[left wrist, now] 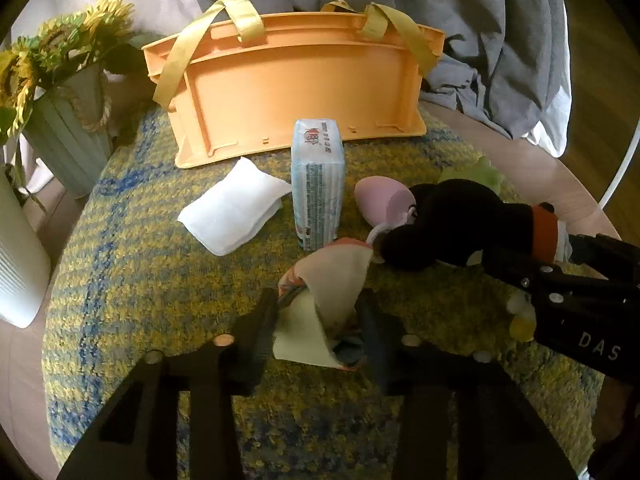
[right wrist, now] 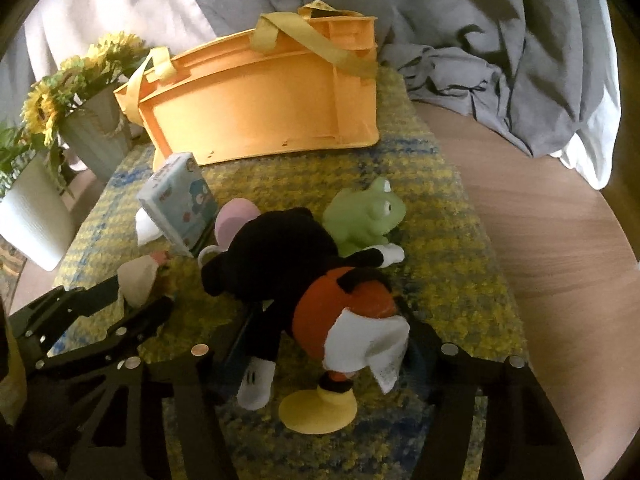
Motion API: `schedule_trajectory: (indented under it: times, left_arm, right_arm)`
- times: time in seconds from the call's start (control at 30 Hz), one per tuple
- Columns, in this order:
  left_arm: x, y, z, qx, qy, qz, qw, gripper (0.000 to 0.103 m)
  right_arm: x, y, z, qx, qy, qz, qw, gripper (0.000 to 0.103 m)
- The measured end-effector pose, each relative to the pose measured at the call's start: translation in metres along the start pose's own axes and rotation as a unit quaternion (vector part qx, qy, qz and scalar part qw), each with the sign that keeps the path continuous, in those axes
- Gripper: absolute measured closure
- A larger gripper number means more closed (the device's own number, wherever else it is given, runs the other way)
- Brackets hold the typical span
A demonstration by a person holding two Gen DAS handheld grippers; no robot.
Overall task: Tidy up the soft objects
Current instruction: 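Grasp the beige fabric with the left tool while the right tool grasps the Mickey plush, then lift and carry the beige fabric and Mickey plush over the orange crate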
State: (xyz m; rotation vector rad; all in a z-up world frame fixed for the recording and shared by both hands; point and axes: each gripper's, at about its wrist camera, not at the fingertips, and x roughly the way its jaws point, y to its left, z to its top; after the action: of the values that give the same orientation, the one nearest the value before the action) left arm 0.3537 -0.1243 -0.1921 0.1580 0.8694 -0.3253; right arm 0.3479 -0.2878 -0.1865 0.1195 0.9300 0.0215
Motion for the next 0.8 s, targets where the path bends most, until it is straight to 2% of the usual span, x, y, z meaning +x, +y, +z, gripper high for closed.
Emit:
schedule_trajectory:
  times: [0.07,0.2,0.8]
  left_arm:
    - [-0.001,0.000,0.000,0.005,-0.002,0.000,1.0000,0.073]
    - [-0.003,-0.001,0.000,0.009,-0.003,0.000,1.0000,0.077]
    - [-0.045,-0.004,0.006,0.006,-0.045,-0.010,0.9989,0.077]
  right_arm:
    - [-0.001,0.001,0.000,-0.005,-0.002,-0.004,1.000,0.046]
    - [-0.004,0.001,-0.001,-0.008,-0.005,-0.006,1.000,0.050]
    - [-0.050,0.009,-0.003,-0.012,-0.053,-0.014,0.998,0.052]
